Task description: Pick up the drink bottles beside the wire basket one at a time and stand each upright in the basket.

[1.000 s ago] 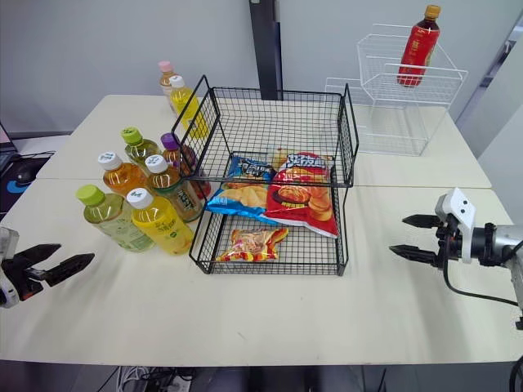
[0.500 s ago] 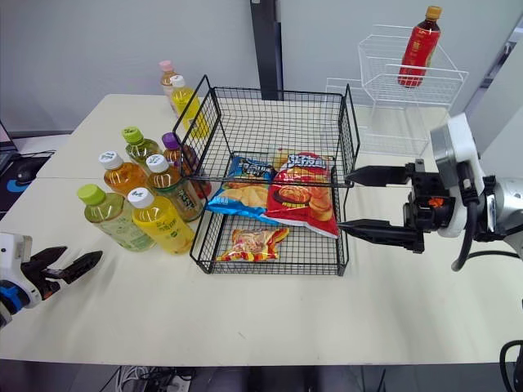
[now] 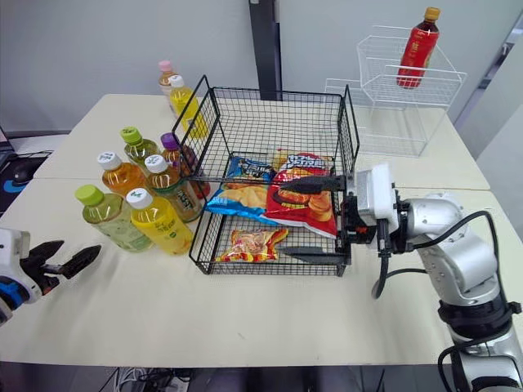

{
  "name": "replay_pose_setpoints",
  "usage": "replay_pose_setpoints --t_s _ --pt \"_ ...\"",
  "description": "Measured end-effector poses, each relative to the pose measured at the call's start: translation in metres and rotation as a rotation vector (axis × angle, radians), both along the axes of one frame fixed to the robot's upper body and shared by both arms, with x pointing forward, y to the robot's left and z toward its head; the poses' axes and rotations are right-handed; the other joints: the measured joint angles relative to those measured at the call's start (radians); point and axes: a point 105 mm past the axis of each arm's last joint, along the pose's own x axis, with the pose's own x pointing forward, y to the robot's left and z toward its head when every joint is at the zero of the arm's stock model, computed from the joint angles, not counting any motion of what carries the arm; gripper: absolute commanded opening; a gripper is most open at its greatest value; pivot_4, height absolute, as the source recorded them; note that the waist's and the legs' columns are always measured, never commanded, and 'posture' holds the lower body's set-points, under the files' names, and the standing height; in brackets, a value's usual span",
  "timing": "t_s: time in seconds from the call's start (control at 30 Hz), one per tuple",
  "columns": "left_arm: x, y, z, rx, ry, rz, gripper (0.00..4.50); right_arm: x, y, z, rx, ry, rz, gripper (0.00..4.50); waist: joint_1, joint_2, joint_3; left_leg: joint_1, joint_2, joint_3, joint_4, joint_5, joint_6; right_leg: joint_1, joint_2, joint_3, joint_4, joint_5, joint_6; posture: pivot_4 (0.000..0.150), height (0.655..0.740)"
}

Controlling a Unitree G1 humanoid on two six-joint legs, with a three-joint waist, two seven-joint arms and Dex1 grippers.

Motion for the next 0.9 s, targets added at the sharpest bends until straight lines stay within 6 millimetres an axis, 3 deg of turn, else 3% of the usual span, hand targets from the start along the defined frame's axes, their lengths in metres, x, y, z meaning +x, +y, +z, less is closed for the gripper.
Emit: replay_pose_setpoints --t_s 0.23,0.53,0.63,0.77,0.9 --pt "-0.042 -0.012 0.016 -0.015 -0.069 0.039 4.49 0.004 0.008 0.003 0.098 -0.005 0.083 4.50 0.001 0.000 0.000 0.002 0.000 0.000 0.001 0.000 0.000 0.002 0.000 0.001 0.000 0.000 0.000 0.150 0.7400" --pt "-0.078 -0.043 0.041 -0.009 -0.139 0.072 4.49 0.008 0.015 -0.001 0.126 0.018 0.179 4.50 0.004 -0.001 -0.001 0.002 -0.001 -0.001 0.001 0.000 0.000 0.003 0.000 0.000 0.000 0.000 0.000 0.150 0.7400" --pt "-0.076 -0.058 0.052 -0.010 -0.183 0.051 4.49 0.008 0.015 -0.001 0.129 0.022 0.186 4.50 0.005 -0.001 -0.001 0.003 -0.001 -0.002 0.001 0.000 0.000 0.004 0.000 0.000 -0.001 0.000 0.000 0.150 0.7400" --pt "-0.067 -0.061 0.064 -0.001 -0.241 0.073 4.49 0.010 0.015 -0.002 0.134 0.028 0.182 4.50 0.007 -0.001 0.000 0.004 -0.001 -0.002 0.001 0.000 0.000 0.005 0.001 0.000 0.000 0.000 0.000 0.150 0.7400" --pt "-0.035 -0.070 0.079 0.000 -0.306 0.027 4.49 0.013 0.016 -0.001 0.141 0.031 0.167 4.50 0.014 0.000 0.000 0.004 -0.001 -0.003 0.001 0.001 0.000 0.006 0.002 0.000 0.000 0.000 0.000 0.150 0.7400"
